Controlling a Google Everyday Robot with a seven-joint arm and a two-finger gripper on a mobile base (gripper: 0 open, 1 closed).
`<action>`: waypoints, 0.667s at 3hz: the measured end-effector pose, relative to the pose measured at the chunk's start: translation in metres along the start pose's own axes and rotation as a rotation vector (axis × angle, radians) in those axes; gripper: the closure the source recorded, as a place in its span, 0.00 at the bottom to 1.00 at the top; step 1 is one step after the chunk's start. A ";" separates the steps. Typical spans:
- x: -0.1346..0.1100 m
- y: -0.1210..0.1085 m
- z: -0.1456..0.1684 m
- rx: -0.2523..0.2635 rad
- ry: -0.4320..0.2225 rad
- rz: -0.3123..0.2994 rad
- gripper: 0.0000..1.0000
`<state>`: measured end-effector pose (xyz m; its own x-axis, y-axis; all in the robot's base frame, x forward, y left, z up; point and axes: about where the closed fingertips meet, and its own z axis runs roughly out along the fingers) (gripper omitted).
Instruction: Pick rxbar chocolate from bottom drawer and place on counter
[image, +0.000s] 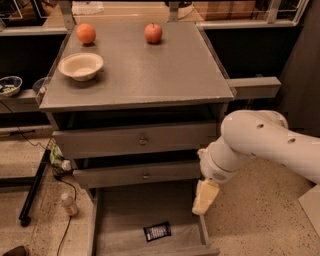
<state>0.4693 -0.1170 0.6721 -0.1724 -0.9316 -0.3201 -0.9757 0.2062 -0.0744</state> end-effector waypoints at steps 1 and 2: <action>0.005 -0.015 0.053 -0.009 -0.017 -0.009 0.00; 0.004 -0.014 0.057 -0.007 -0.014 -0.008 0.00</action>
Offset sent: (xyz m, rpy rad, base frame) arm 0.0331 0.0077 -0.0788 0.0240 0.0040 0.0134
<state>0.4898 -0.1070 0.6182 -0.1629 -0.9288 -0.3329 -0.9779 0.1969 -0.0708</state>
